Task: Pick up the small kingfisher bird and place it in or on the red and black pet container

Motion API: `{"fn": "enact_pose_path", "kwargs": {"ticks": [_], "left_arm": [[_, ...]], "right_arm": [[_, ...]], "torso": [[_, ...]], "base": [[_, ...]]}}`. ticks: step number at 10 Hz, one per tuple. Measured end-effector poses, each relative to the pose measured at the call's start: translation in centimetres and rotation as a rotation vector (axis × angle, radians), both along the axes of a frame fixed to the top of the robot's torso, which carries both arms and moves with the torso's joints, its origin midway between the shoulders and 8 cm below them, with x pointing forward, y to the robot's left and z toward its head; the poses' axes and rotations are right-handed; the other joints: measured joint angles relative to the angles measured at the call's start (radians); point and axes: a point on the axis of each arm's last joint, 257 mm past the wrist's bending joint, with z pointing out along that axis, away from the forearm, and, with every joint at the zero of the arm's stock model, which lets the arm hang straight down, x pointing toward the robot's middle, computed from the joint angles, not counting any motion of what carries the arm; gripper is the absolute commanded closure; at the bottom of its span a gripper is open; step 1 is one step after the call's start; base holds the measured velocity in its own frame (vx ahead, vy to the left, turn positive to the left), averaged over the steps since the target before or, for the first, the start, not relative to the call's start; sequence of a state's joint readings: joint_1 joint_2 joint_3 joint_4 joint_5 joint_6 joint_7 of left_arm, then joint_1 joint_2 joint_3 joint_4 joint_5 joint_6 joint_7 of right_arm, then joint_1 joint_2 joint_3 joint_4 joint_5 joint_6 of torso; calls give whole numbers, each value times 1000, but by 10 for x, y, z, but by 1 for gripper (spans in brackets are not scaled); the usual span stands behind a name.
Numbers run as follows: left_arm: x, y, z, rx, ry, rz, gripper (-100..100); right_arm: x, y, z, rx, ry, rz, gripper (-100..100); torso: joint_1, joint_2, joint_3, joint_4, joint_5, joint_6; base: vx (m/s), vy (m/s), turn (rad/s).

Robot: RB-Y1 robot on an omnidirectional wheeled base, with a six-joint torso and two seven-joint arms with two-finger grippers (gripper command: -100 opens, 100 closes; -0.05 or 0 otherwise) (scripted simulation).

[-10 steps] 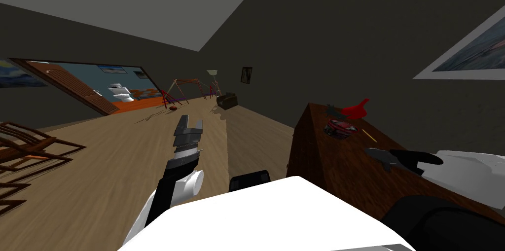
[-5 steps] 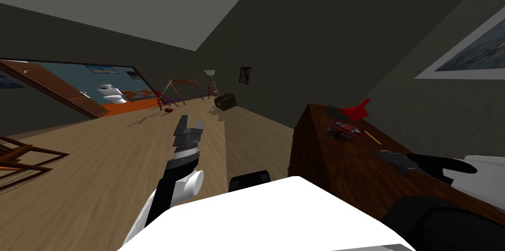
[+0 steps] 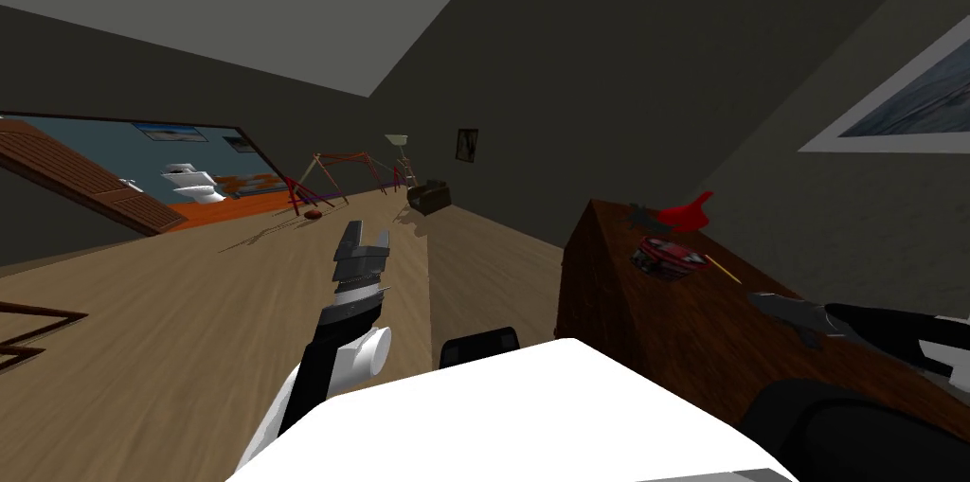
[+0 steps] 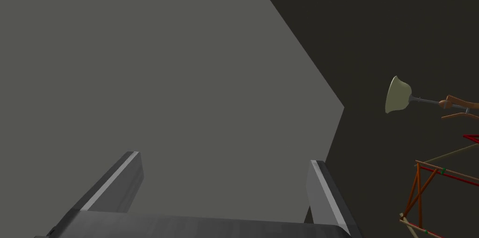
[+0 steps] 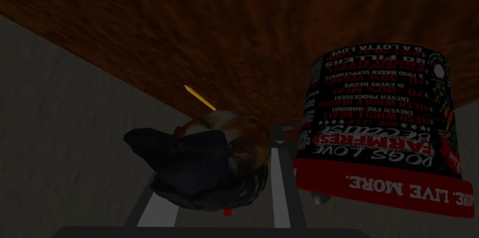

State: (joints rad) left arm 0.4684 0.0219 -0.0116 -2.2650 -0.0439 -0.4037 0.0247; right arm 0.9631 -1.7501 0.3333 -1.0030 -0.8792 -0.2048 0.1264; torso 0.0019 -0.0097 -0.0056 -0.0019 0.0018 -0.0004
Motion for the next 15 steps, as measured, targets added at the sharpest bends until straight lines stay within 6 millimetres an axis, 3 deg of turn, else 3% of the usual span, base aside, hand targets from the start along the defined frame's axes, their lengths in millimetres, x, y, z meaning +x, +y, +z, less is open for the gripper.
{"fn": "enact_pose_path", "kwargs": {"ticks": [8,15], "left_arm": [[0,0,0,0,0,0,0],[0,0,0,0,0,0,0]], "right_arm": [[-21,-10,31,-4,10,52,100],[-34,-8,50,26,21,99,100]], "torso": [[1,1,0,0,0,-1],[0,3,1,1,-1,-3]], "base": [[119,-11,-46],[124,-21,-44]]}}
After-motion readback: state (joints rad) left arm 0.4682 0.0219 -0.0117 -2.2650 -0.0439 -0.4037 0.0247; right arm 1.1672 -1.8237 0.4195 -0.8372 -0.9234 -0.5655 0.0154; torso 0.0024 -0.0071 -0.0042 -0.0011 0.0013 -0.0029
